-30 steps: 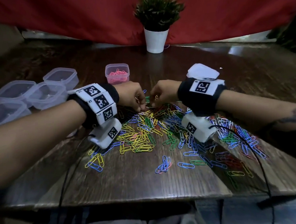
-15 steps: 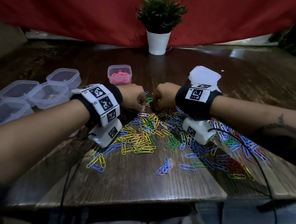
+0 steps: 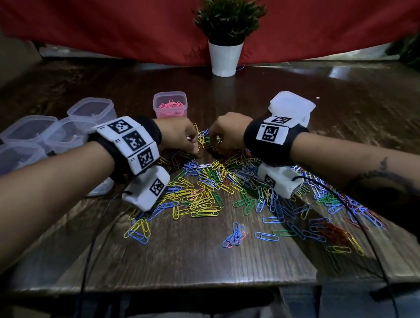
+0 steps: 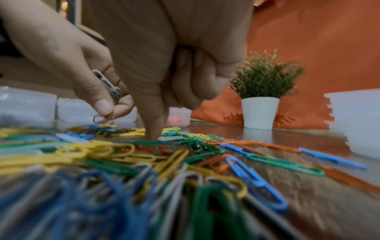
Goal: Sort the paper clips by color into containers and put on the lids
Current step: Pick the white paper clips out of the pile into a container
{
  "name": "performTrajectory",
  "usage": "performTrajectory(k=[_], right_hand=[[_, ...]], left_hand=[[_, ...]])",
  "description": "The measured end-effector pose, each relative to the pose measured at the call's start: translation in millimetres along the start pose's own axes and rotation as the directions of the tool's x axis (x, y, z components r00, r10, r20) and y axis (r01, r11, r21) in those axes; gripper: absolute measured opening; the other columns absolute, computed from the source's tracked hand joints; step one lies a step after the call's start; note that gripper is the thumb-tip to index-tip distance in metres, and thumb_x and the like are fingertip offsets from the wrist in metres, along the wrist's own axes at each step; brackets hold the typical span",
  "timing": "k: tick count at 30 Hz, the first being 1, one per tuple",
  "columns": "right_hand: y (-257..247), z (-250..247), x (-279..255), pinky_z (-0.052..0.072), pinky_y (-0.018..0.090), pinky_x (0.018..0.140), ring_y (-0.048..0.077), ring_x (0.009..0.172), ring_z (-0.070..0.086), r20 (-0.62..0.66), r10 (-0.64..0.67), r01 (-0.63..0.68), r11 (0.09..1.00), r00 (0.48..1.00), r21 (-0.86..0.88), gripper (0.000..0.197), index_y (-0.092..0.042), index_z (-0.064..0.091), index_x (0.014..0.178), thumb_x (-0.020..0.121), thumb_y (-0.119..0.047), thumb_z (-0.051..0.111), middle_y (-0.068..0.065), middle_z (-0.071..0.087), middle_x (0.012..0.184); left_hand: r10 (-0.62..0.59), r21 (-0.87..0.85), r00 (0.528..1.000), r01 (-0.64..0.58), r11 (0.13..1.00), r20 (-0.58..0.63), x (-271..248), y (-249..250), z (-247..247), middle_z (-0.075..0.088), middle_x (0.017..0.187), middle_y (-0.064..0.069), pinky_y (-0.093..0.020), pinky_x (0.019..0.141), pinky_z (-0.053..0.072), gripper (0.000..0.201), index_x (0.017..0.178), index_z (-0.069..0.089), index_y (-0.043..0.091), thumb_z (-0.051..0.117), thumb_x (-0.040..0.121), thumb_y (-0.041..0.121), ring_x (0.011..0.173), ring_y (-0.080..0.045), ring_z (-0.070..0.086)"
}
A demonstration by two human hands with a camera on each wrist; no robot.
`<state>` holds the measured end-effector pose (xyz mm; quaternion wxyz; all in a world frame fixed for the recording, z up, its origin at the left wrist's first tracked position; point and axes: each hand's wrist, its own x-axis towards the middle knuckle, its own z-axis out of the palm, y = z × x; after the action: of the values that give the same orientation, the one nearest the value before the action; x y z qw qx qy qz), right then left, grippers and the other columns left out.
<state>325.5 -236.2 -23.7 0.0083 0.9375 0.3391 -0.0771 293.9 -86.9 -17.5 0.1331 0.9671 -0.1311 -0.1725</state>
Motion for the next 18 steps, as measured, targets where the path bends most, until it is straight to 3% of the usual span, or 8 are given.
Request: performTrajectory(k=[4, 7, 9, 11, 12, 14, 16, 18], right_hand=[[-5.3, -4.2, 0.6, 0.042, 0.029, 0.068, 0.03, 0.097, 0.059, 0.022, 0.0, 0.002, 0.997, 1.0, -0.076, 0.03, -0.015, 0.065, 0.111, 0.082, -0.011, 0.059, 0.011, 0.065, 0.104], [-6.4, -5.1, 1.0, 0.04, 0.029, 0.066, 0.031, 0.097, 0.06, 0.044, 0.03, -0.026, 0.995, 0.999, -0.092, 0.032, -0.013, 0.064, 0.115, 0.084, -0.012, 0.058, 0.014, 0.064, 0.105], [-4.8, -5.7, 1.8, 0.037, 0.026, 0.067, 0.028, 0.094, 0.06, 0.028, 0.042, -0.041, 0.999, 0.999, -0.034, 0.028, -0.012, 0.066, 0.112, 0.085, -0.013, 0.058, 0.013, 0.065, 0.102], [0.7, -10.8, 1.0, 0.038, 0.024, 0.066, 0.02, 0.079, 0.057, -0.021, 0.109, -0.103, 0.976, 0.994, 0.193, 0.017, -0.01, 0.069, 0.098, 0.085, -0.012, 0.058, 0.009, 0.064, 0.089], [5.3, -15.1, -0.7, 0.04, 0.023, 0.061, 0.015, 0.068, 0.054, -0.028, 0.154, -0.132, 0.917, 0.988, 0.377, 0.011, -0.011, 0.069, 0.087, 0.086, -0.01, 0.058, 0.007, 0.061, 0.079], [15.8, -24.6, -7.9, 0.036, 0.018, 0.042, 0.007, 0.044, 0.044, 0.008, 0.24, -0.184, 0.717, 0.971, 0.672, 0.022, -0.014, 0.058, 0.069, 0.088, -0.005, 0.054, 0.003, 0.051, 0.062], [25.3, -30.4, -18.1, 0.022, 0.012, 0.031, 0.004, 0.031, 0.031, 0.082, 0.302, -0.235, 0.517, 0.95, 0.823, 0.027, -0.013, 0.049, 0.065, 0.092, -0.01, 0.049, 0.001, 0.041, 0.053], [31.0, -30.0, -29.4, 0.014, 0.009, 0.03, 0.004, 0.027, 0.022, 0.194, 0.331, -0.289, 0.265, 0.923, 0.92, 0.033, -0.013, 0.038, 0.063, 0.095, -0.016, 0.039, -0.003, 0.033, 0.041]], left_hand=[[0.05, 0.065, 0.998, -0.048, 0.997, -0.026, 3.0, 8.5, 0.9, 0.057, 0.075, 0.001, -0.024, 0.061, 0.037, 0.019, 0.096, 0.069, 0.006, 0.062, 0.088, 0.021, 0.076, -0.013, 0.049], [0.091, 0.105, 0.996, -0.09, 0.99, -0.003, 4.3, 15.3, 2.5, 0.066, 0.091, -0.008, -0.028, 0.072, 0.039, 0.023, 0.099, 0.071, 0.009, 0.058, 0.091, 0.025, 0.083, -0.017, 0.053], [0.104, 0.153, 0.994, -0.099, 0.983, -0.023, 4.5, 17.0, 4.9, 0.065, 0.089, -0.007, -0.025, 0.068, 0.036, 0.023, 0.101, 0.071, 0.011, 0.061, 0.088, 0.027, 0.083, -0.018, 0.053], [0.129, 0.188, 0.991, -0.12, 0.975, -0.035, 3.2, 18.0, 6.2, 0.06, 0.081, -0.002, -0.022, 0.066, 0.032, 0.02, 0.098, 0.073, 0.013, 0.067, 0.083, 0.026, 0.079, -0.016, 0.053], [0.151, 0.203, 0.988, -0.142, 0.969, -0.033, 2.4, 18.6, 6.6, 0.059, 0.077, 0.0, -0.021, 0.063, 0.031, 0.018, 0.093, 0.073, 0.013, 0.071, 0.08, 0.026, 0.073, -0.014, 0.052], [0.193, 0.241, 0.981, -0.184, 0.953, -0.018, 1.5, 20.0, 7.1, 0.058, 0.071, 0.001, -0.019, 0.055, 0.029, 0.014, 0.084, 0.073, 0.014, 0.075, 0.075, 0.024, 0.06, -0.005, 0.046], [0.207, 0.247, 0.978, -0.202, 0.948, 0.005, 2.5, 20.3, 7.9, 0.058, 0.066, 0.003, -0.019, 0.057, 0.031, 0.011, 0.08, 0.073, 0.012, 0.075, 0.075, 0.022, 0.057, -0.001, 0.045], [0.195, 0.206, 0.98, -0.198, 0.958, 0.033, 4.1, 18.3, 9.1, 0.057, 0.064, 0.007, -0.016, 0.057, 0.034, 0.009, 0.081, 0.073, 0.011, 0.073, 0.077, 0.02, 0.057, 0.001, 0.048]])
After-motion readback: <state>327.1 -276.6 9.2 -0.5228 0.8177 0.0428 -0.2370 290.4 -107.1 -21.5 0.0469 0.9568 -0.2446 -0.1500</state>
